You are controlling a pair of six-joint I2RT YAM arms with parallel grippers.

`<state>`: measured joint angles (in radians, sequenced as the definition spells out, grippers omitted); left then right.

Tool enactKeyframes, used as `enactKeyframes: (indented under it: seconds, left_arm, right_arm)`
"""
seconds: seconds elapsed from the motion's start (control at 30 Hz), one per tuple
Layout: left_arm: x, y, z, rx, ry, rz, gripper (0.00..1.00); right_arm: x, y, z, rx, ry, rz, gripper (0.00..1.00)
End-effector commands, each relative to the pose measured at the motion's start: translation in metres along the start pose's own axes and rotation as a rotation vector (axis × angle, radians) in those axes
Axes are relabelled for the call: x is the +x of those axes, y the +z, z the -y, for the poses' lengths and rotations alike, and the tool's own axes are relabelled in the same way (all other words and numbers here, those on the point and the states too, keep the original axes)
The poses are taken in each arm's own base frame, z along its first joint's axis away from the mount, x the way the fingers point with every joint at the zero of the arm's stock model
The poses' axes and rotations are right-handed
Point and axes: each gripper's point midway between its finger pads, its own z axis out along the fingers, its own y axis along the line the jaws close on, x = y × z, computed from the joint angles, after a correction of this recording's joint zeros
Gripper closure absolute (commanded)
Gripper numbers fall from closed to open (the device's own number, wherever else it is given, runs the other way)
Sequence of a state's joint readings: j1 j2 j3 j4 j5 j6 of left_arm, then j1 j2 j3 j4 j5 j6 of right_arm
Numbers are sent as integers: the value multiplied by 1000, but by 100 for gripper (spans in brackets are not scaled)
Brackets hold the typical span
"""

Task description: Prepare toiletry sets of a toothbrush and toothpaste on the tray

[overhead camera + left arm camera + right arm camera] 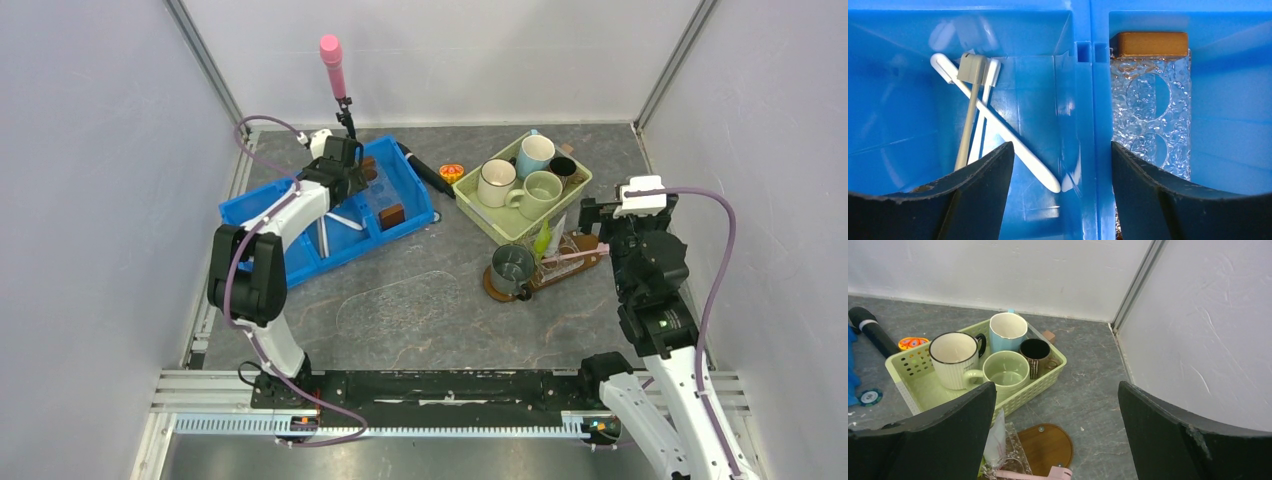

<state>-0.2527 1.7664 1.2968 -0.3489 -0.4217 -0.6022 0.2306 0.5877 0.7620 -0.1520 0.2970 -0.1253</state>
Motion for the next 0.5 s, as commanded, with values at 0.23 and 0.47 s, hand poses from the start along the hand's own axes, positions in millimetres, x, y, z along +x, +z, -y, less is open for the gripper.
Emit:
enactKeyframes:
  seconds: [0.23, 0.47]
  left_arm:
    - [-34, -31, -44, -59, 111, 168, 28]
    - [-59, -49, -48, -38, 106, 225, 21]
  right_arm:
    - [4, 1, 3, 26, -94, 14, 2]
    - [6, 1, 1, 16, -99, 11, 2]
